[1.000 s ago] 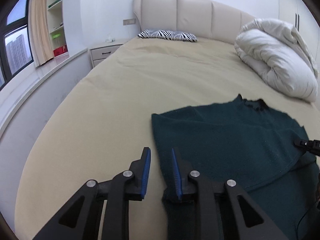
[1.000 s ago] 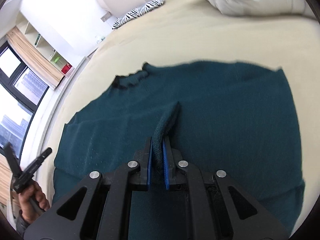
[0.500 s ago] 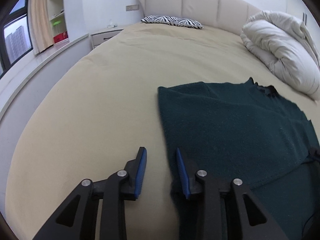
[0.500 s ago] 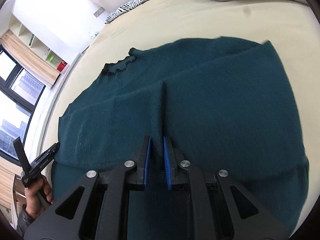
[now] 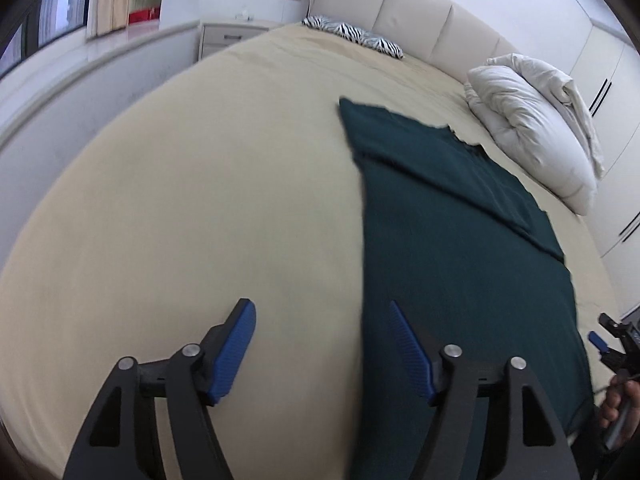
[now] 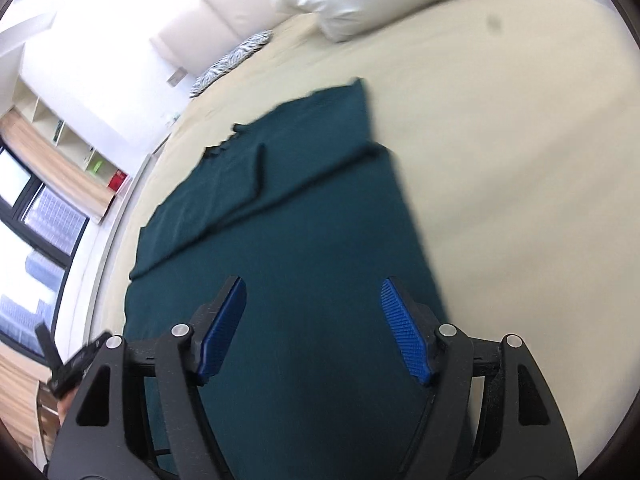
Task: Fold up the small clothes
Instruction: 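Move both grippers to the hem of the folded sweater strip, then grasp the sweater hem with the left gripper while the right gripper grasps it too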
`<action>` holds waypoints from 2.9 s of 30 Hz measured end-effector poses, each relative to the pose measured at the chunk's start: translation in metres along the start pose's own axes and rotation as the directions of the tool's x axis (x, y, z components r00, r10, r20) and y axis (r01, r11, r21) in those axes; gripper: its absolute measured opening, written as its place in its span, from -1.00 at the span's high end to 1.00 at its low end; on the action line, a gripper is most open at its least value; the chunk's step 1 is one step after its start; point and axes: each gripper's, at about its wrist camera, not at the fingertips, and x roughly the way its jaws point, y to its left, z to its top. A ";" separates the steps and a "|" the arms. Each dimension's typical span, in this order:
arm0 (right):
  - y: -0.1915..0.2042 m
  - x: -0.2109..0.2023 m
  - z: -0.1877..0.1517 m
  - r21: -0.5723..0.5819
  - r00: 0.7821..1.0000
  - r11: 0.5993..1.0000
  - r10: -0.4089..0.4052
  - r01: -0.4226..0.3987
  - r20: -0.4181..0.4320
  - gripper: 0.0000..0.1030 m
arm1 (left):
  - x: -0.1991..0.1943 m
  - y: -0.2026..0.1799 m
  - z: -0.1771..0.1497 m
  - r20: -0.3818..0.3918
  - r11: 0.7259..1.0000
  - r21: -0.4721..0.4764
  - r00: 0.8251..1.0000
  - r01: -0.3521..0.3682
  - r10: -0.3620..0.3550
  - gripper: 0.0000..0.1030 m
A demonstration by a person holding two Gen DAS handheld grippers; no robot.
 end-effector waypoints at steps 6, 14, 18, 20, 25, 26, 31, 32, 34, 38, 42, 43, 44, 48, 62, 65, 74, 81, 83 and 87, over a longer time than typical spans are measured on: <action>-0.037 -0.047 -0.039 0.083 1.000 0.997 -0.003 0.002 0.004 -0.34 | -0.028 0.000 -0.051 -0.044 0.994 -0.032 0.994 0.101 -0.102 -0.44; -0.053 -0.073 -0.056 0.119 0.999 0.993 0.026 -0.022 -0.037 -0.34 | -0.035 0.019 -0.057 -0.099 0.968 -0.143 0.970 0.207 -0.222 -0.43; -0.054 -0.075 -0.064 0.112 0.997 0.994 0.019 -0.009 -0.081 -0.34 | -0.034 0.015 -0.065 -0.154 0.960 -0.128 0.951 0.249 -0.267 -0.40; -0.056 -0.077 -0.068 0.116 0.995 0.993 0.015 -0.003 -0.104 -0.34 | -0.038 0.016 -0.069 -0.171 0.955 -0.126 0.943 0.267 -0.286 -0.38; -0.058 -0.081 -0.070 0.116 0.988 0.993 0.007 0.011 -0.154 -0.34 | -0.041 0.021 -0.078 -0.202 0.934 -0.179 0.918 0.308 -0.342 -0.03; -0.059 -0.081 -0.070 0.123 0.985 0.992 0.008 0.013 -0.170 -0.32 | -0.040 0.023 -0.079 -0.207 0.929 -0.195 0.913 0.315 -0.352 0.03; -0.061 -0.087 -0.069 0.158 0.979 0.987 0.034 -0.001 -0.203 -0.31 | -0.039 0.022 -0.085 -0.243 0.916 -0.221 0.891 0.335 -0.384 0.07; -0.061 -0.088 -0.067 0.165 0.978 0.986 0.046 -0.012 -0.206 -0.31 | -0.039 0.023 -0.085 -0.246 0.913 -0.228 0.887 0.338 -0.390 0.07; -0.060 -0.087 -0.066 0.155 0.974 0.988 0.036 -0.001 -0.222 -0.31 | -0.040 0.024 -0.085 -0.247 0.905 -0.244 0.881 0.348 -0.405 0.09; -0.055 -0.078 -0.067 0.101 0.951 0.994 -0.005 0.038 -0.310 -0.30 | -0.039 0.023 -0.089 -0.269 0.909 -0.241 0.877 0.339 -0.398 0.78; -0.055 -0.070 -0.061 0.068 0.915 0.995 -0.041 0.075 -0.402 -0.30 | -0.039 0.024 -0.091 -0.257 0.905 -0.256 0.878 0.340 -0.403 0.84; -0.056 -0.067 -0.060 0.055 0.904 0.994 -0.059 0.091 -0.423 -0.30 | -0.040 0.024 -0.091 -0.254 0.905 -0.255 0.880 0.339 -0.401 0.84; -0.057 -0.065 -0.058 0.046 0.897 0.994 -0.069 0.099 -0.437 -0.30 | -0.041 0.023 -0.091 -0.253 0.907 -0.252 0.881 0.338 -0.399 0.85; -0.065 -0.056 -0.053 0.044 0.868 0.994 -0.067 0.102 -0.492 -0.30 | -0.041 0.025 -0.090 -0.249 0.906 -0.251 0.882 0.340 -0.400 0.85; -0.066 -0.047 -0.054 0.016 0.816 1.000 -0.011 0.024 -0.578 -0.34 | -0.041 0.027 -0.093 -0.229 0.904 -0.250 0.886 0.348 -0.404 0.85; -0.062 -0.047 -0.055 0.056 0.813 0.998 0.041 -0.010 -0.581 -0.30 | -0.041 0.026 -0.094 -0.229 0.903 -0.252 0.885 0.348 -0.405 0.86; -0.066 -0.041 -0.064 0.130 0.792 0.991 0.081 -0.002 -0.605 0.25 | -0.040 0.028 -0.093 -0.225 0.901 -0.259 0.885 0.348 -0.407 0.86; -0.076 -0.062 -0.067 0.212 0.841 0.977 0.142 -0.034 -0.522 0.26 | -0.040 0.029 -0.092 -0.222 0.898 -0.268 0.885 0.349 -0.410 0.86; -0.073 -0.065 -0.070 0.207 0.846 0.977 0.142 -0.038 -0.514 0.27 | -0.040 0.030 -0.092 -0.222 0.897 -0.269 0.884 0.350 -0.412 0.86; -0.068 -0.067 -0.077 0.195 0.844 0.980 0.140 -0.043 -0.518 0.31 | -0.040 0.030 -0.092 -0.224 0.896 -0.271 0.883 0.351 -0.413 0.86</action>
